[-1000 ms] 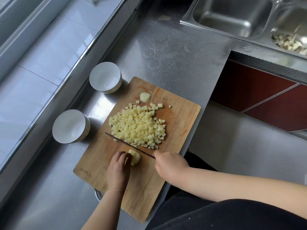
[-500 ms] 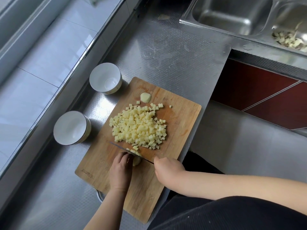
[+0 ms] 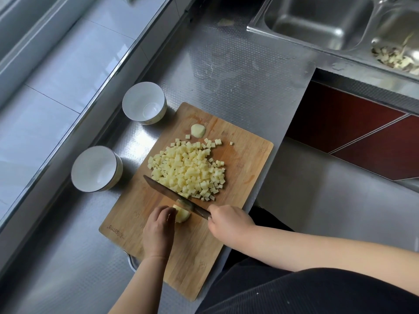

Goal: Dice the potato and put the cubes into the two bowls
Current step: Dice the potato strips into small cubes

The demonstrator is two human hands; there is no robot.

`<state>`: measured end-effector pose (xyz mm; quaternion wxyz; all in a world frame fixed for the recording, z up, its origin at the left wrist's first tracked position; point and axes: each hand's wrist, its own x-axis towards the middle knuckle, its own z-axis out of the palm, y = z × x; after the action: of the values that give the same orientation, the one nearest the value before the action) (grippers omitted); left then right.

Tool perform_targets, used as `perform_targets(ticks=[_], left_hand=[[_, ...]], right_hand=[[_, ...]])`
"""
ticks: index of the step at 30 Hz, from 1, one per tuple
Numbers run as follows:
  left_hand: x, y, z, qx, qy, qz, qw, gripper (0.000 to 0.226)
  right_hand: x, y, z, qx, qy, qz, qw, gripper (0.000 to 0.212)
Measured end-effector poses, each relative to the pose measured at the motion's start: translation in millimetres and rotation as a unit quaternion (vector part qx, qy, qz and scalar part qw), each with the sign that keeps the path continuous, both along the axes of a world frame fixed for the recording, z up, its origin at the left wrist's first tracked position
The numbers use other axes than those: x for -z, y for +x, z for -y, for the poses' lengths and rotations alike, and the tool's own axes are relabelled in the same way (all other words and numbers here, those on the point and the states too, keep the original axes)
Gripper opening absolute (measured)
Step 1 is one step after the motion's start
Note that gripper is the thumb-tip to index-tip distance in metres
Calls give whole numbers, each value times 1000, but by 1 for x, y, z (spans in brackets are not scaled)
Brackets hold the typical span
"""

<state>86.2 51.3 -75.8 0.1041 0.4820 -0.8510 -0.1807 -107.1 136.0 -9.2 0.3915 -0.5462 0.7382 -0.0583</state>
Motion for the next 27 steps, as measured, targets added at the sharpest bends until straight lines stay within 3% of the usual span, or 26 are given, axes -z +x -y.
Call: perform_targets(ticks=[17, 21, 27], left_hand=[[9, 4, 3, 24, -14, 34, 999, 28], [5, 1, 2, 23, -12, 32, 999, 27], [-1, -1, 2, 11, 2, 23, 1000, 14]], right_hand=[[7, 21, 1, -56, 81, -47, 994, 13], [13, 15, 1, -36, 94, -30, 995, 8], [14, -3, 3, 38, 101, 37, 993, 22]])
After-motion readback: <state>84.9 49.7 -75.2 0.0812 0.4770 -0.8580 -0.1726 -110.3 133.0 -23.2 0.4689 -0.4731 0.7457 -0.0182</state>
